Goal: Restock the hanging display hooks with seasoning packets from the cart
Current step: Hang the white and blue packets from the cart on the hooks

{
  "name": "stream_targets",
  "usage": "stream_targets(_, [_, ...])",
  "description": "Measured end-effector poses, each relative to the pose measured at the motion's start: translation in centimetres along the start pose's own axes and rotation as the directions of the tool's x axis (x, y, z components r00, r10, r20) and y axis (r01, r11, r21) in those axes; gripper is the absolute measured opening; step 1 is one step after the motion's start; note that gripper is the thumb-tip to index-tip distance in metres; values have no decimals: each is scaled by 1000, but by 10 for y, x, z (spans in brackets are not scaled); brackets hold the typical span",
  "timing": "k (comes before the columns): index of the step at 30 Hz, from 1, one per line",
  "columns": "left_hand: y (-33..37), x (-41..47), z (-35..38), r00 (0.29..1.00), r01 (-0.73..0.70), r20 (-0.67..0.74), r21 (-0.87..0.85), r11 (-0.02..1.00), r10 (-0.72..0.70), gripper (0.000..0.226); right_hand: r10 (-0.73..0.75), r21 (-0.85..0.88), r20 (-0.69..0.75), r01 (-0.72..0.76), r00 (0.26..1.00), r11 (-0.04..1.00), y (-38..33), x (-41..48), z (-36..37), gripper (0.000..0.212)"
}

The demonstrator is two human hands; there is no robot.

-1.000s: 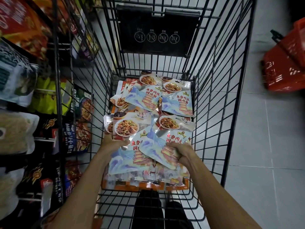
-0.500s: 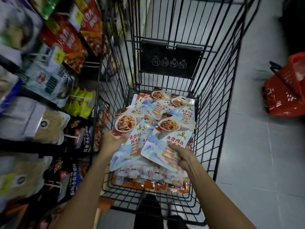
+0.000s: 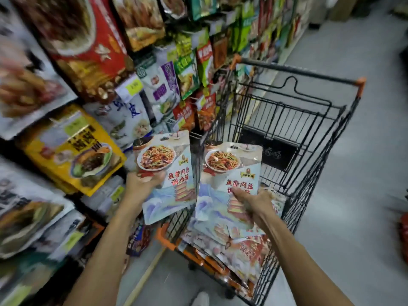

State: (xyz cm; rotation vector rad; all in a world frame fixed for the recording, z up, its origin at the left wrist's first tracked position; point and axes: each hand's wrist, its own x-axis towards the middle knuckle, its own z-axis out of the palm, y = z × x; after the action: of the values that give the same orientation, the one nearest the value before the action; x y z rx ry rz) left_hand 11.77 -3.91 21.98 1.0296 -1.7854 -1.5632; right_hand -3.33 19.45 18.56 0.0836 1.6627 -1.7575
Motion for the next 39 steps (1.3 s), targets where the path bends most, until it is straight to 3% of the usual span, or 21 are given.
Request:
stream_targets(6, [82,-75,-98,955,-169,-265,-112,979,135,21,-140,-103,300,178,944,979,-68,-66,68,25])
stream_targets(13, [145,-183,-221,801,-335,-549,-79,939,239,22,-203,-63,646,316,736,947,-103,-154,179,27])
stream_targets(19, [152,-269,-309,679,-341,-686,23,940,263,21,-192,-5,821,342,537,940,-88,-221,269,24])
stream_targets(23, [136,-310,-360,615,-278,-764,24,960,197,13,-133,-36,879,343,457,939,-60,-256,319,21])
stream_targets(30, [111,-338,-440,602,-209,-782,38,977,159,11,-134,-4,910,332,392,943,-19,-289,375,23])
stream_targets(39, [101,-313,-500,619,-184,-769,57,981,160,12,-144,-36,887,377,439,926,-5,-289,411,24])
